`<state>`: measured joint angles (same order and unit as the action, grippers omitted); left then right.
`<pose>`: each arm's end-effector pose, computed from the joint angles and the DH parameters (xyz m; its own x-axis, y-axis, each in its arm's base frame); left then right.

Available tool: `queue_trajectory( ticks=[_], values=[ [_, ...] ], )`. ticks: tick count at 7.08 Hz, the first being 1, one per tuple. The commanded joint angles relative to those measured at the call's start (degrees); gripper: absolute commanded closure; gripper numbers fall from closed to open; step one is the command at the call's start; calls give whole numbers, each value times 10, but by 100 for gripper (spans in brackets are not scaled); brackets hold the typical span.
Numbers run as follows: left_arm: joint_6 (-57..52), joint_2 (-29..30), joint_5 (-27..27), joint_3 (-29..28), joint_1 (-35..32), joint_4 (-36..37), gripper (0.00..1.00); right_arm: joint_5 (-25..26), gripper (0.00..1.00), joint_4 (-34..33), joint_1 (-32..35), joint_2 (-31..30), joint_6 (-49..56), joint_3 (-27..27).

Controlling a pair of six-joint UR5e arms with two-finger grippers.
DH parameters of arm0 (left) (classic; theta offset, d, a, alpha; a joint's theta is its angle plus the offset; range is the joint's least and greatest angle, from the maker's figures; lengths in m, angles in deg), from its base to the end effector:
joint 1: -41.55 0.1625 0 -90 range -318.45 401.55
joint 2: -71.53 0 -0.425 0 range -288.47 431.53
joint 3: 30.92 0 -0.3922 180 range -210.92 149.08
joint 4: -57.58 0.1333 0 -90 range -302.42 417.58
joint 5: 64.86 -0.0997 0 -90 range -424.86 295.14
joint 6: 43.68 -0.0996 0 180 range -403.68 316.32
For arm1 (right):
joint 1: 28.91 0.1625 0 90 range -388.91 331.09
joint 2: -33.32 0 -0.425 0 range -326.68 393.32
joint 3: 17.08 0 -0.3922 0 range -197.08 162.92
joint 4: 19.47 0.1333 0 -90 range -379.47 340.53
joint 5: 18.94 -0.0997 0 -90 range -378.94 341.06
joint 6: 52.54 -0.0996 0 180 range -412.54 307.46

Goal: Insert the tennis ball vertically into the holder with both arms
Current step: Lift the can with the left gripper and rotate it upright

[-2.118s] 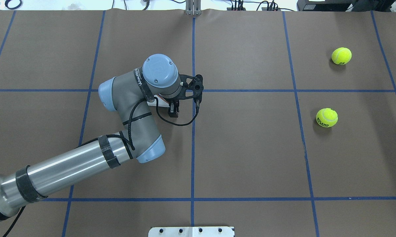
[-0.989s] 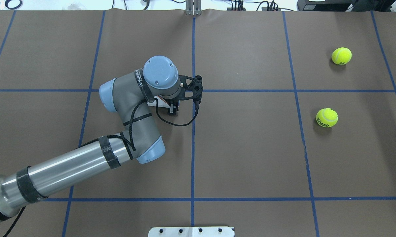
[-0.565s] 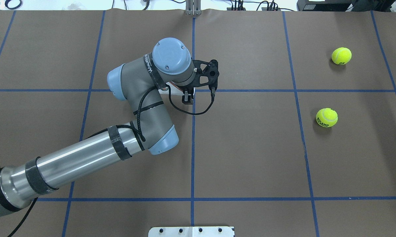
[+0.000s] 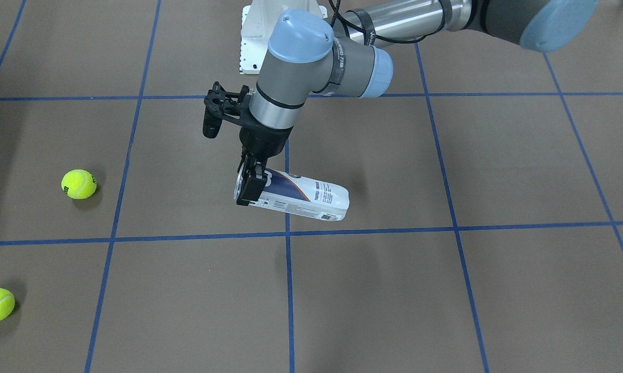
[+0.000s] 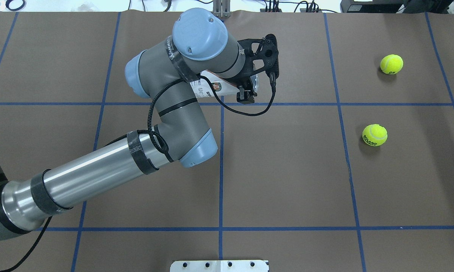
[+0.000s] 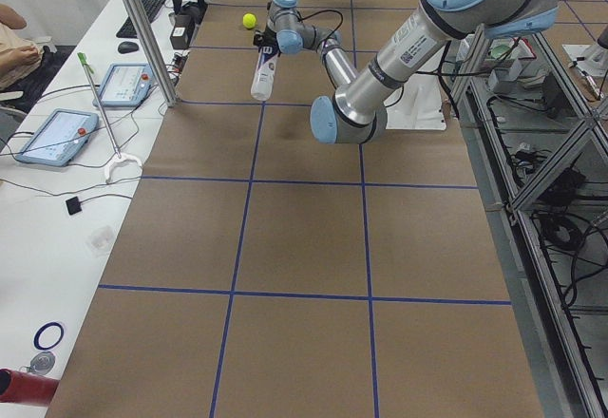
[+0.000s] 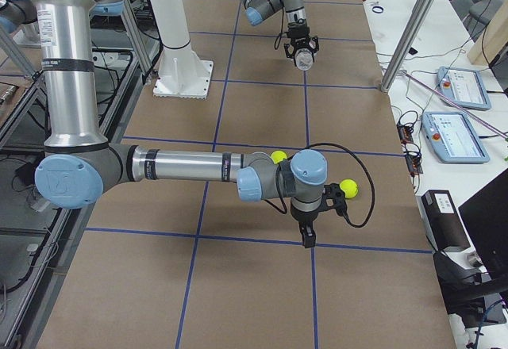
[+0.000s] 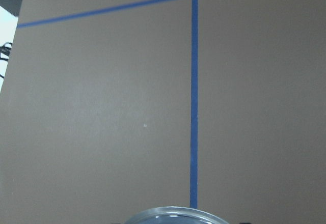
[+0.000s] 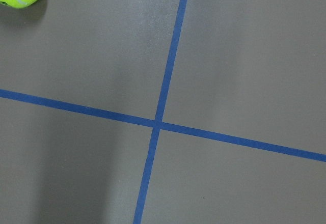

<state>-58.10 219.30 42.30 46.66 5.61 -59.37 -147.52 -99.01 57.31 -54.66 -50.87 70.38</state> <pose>0.5512 -0.5279 0.0441 0.2614 0.9534 0.1504 -0.3214 -0.0609 0.9450 0.0368 -0.5224 0.6503 0.7707 -0.1875 0.6090 0.0874 0.9778 0.1904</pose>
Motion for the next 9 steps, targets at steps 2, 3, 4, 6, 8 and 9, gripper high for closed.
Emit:
queue_trajectory(
  ticks=[2, 3, 4, 6, 8, 9],
  values=[
    [167, -7, 41, 0, -3, -225, 23, 0, 1, 0, 0, 0, 0, 0],
    [228, -8, 41, -3, -4, -320, 23, 0, 1, 0, 0, -1, 0, -1],
    [278, -25, 38, -9, -4, -428, 23, 0, 1, 0, 0, -1, 0, -1],
    [324, -45, -48, -50, -2, -610, 23, 0, 1, 0, 0, -1, 1, -1],
    [364, -56, -181, -128, 3, -749, 23, -1, 1, 0, 1, -3, 0, 1],
    [365, -63, -227, -162, 4, -802, 23, -13, 1, 0, 1, -3, 1, 1]
  ],
)
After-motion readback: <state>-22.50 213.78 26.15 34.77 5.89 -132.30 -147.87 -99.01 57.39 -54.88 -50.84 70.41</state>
